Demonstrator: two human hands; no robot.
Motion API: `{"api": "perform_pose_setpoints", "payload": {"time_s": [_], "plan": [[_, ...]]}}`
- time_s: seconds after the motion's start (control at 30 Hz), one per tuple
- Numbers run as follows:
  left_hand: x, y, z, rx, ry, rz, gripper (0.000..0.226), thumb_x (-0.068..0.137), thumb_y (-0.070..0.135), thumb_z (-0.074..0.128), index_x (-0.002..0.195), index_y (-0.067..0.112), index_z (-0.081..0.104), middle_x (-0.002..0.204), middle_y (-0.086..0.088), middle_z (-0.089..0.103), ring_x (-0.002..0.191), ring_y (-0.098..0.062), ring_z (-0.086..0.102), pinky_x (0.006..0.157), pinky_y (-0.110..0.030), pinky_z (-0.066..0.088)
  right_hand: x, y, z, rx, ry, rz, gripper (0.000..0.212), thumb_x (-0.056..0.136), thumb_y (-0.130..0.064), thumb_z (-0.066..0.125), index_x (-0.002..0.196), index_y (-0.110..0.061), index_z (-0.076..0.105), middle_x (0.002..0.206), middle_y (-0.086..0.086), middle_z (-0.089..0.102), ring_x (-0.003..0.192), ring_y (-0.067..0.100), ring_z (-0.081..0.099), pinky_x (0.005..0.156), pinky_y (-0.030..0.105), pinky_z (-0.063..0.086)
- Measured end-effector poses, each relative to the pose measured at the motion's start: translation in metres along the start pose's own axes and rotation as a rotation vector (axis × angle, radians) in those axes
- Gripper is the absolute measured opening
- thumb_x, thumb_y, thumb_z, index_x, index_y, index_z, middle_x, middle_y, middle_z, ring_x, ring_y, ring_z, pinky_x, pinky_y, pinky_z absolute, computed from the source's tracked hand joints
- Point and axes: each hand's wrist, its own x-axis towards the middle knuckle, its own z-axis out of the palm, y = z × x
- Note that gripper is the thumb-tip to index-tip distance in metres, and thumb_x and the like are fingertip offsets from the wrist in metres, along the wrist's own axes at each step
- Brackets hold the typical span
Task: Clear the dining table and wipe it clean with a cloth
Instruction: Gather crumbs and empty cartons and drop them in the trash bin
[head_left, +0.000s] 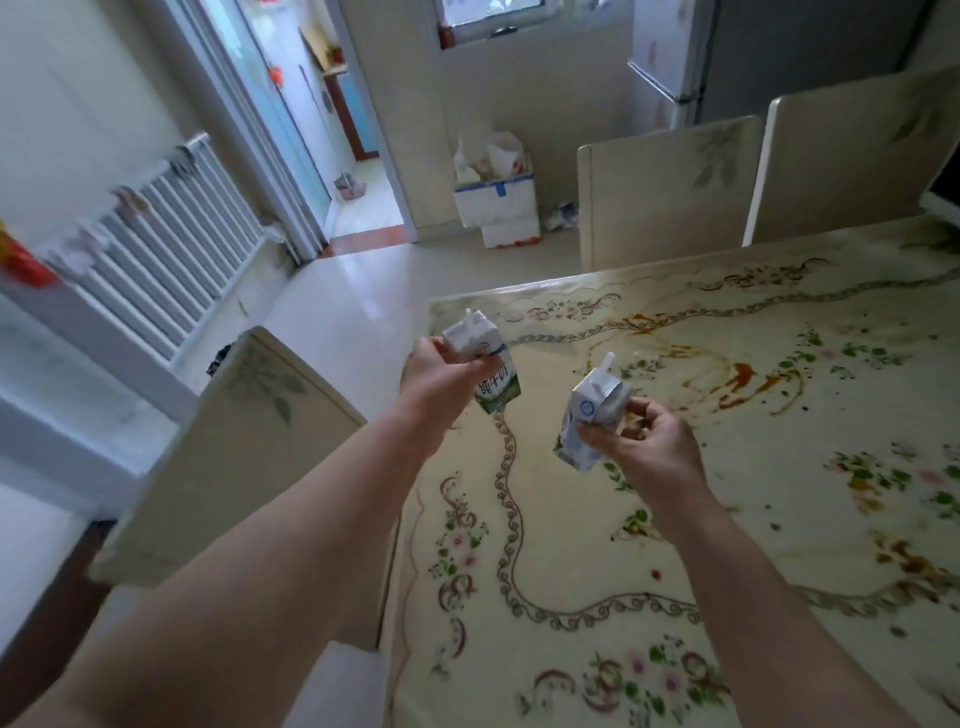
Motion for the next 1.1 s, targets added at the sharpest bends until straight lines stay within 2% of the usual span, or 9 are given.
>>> {"api": "perform_pose_setpoints", "payload": {"time_s": [0.07,0.2,0.27,0.33,0.43,0.67,0.87,1.0,1.1], "plan": [[-0.017,-0.004,-0.033,0.001,0.035,0.022,0.051,0.076,0.022,0.079,0.115,0.006,0.051,0.107,-0.006,0.061,0.090,-0.017,0.058,0.064,-0.023,0.047,-0.019,-0.003,0.023,-0.013,-0.039,-0.019,0.053,0.067,-0.018,0.085,0.114,-0.016,0.060,0.088,-0.003,0.069,0.068,0.004,0.061,0.057,0.015,0.045],[-0.060,-0.023,-0.117,-0.021,0.121,0.068,0.049,0.077,0.023,0.078,0.113,0.011,0.048,0.105,-0.005,0.059,0.093,-0.019,0.057,0.069,-0.026,0.045,-0.077,-0.009,0.082,-0.020,-0.133,-0.055,0.045,0.069,-0.017,0.083,0.108,-0.018,0.060,0.063,-0.008,0.053,0.043,-0.005,0.047,0.045,0.011,0.038],[-0.082,-0.034,-0.158,-0.019,0.183,0.104,0.040,0.079,0.020,0.077,0.110,0.011,0.054,0.094,-0.002,0.059,0.077,-0.013,0.055,0.062,-0.023,0.042,-0.104,-0.008,0.110,-0.021,-0.169,-0.069,0.047,0.068,-0.018,0.084,0.109,-0.016,0.061,0.063,-0.006,0.051,0.047,0.002,0.045,0.049,0.017,0.038],[-0.103,-0.047,-0.201,-0.033,0.248,0.099,0.042,0.078,0.022,0.078,0.111,0.009,0.054,0.089,0.000,0.057,0.069,-0.009,0.050,0.059,-0.023,0.041,-0.131,-0.004,0.139,-0.011,-0.191,-0.073,0.048,0.068,-0.020,0.084,0.109,-0.015,0.062,0.061,-0.005,0.047,0.049,0.006,0.039,0.048,0.022,0.035],[-0.126,-0.067,-0.255,-0.053,0.329,0.081,0.054,0.075,0.026,0.081,0.116,0.005,0.052,0.102,-0.006,0.060,0.080,-0.015,0.055,0.066,-0.028,0.044,-0.163,-0.001,0.176,0.009,-0.223,-0.081,0.045,0.068,-0.021,0.084,0.107,-0.017,0.063,0.056,-0.007,0.042,0.042,0.003,0.034,0.043,0.021,0.029],[-0.169,-0.106,-0.355,-0.114,0.502,0.030,0.051,0.079,0.016,0.079,0.118,0.005,0.048,0.112,-0.007,0.057,0.096,-0.019,0.056,0.074,-0.030,0.045,-0.214,-0.006,0.271,-0.031,-0.409,-0.096,0.044,0.071,-0.021,0.082,0.111,-0.014,0.065,0.054,-0.009,0.043,0.033,-0.001,0.035,0.037,0.011,0.028],[-0.168,-0.136,-0.411,-0.125,0.589,-0.020,0.049,0.079,0.017,0.078,0.115,0.005,0.048,0.114,-0.009,0.057,0.091,-0.018,0.054,0.074,-0.030,0.044,-0.221,-0.011,0.342,-0.055,-0.509,-0.118,0.042,0.070,-0.024,0.083,0.108,-0.015,0.067,0.058,-0.006,0.042,0.040,0.001,0.032,0.041,0.017,0.027],[-0.144,-0.146,-0.439,-0.118,0.628,-0.041,0.046,0.080,0.019,0.078,0.111,0.008,0.047,0.110,-0.007,0.057,0.084,-0.015,0.053,0.072,-0.029,0.045,-0.207,-0.022,0.393,0.018,-0.571,-0.085,0.041,0.074,-0.015,0.080,0.110,-0.006,0.063,0.058,-0.002,0.039,0.032,0.000,0.033,0.035,0.011,0.027],[-0.122,-0.148,-0.459,-0.132,0.644,-0.069,0.047,0.079,0.020,0.079,0.112,0.009,0.048,0.112,-0.007,0.058,0.091,-0.017,0.056,0.078,-0.032,0.048,-0.192,-0.027,0.431,-0.013,-0.595,-0.076,0.041,0.073,-0.017,0.081,0.110,-0.008,0.064,0.058,-0.003,0.041,0.031,0.000,0.033,0.035,0.012,0.027]]}}
